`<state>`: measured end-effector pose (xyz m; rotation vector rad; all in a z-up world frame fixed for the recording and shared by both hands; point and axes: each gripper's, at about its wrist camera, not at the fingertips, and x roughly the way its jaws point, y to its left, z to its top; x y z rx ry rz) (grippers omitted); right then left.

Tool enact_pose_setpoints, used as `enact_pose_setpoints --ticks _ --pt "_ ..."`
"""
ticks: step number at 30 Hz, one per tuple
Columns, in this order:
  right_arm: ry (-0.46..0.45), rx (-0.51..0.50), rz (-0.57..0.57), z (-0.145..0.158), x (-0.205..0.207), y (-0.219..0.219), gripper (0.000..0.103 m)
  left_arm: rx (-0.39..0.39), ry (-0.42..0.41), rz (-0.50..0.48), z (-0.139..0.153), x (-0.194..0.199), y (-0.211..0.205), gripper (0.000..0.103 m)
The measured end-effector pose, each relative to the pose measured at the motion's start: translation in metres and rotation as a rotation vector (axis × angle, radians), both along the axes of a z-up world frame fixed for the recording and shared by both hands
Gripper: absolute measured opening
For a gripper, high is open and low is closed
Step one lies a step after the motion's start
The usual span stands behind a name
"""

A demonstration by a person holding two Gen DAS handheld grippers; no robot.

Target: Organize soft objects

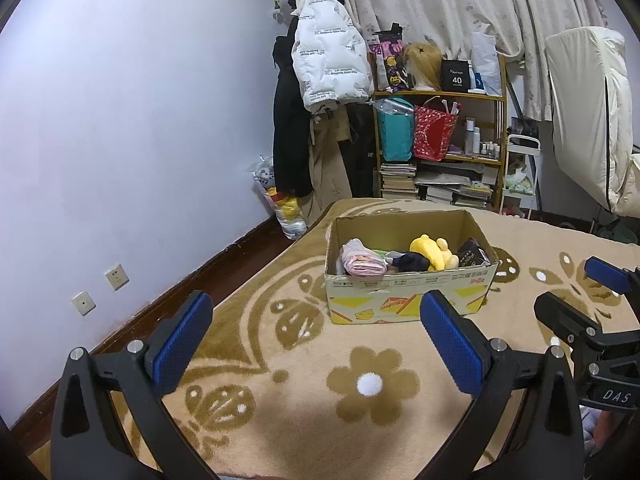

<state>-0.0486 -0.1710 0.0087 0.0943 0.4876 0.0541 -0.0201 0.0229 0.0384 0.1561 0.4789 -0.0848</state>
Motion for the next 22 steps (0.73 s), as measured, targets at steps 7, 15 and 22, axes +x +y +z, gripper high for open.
enact_pose_setpoints --ticks 7,15,22 --pt "0.002 -0.002 -0.003 -0.003 -0.002 -0.003 0.103 0.007 0.005 0.005 -0.001 0.002 0.001 0.103" --pt "-0.011 0.002 -0.008 -0.004 -0.004 -0.009 0.103 0.01 0.008 0.007 -0.002 0.003 0.001 0.103" --pt "-0.012 0.001 -0.01 -0.004 -0.004 -0.013 0.103 0.012 0.014 0.002 -0.002 0.004 0.0 0.103"
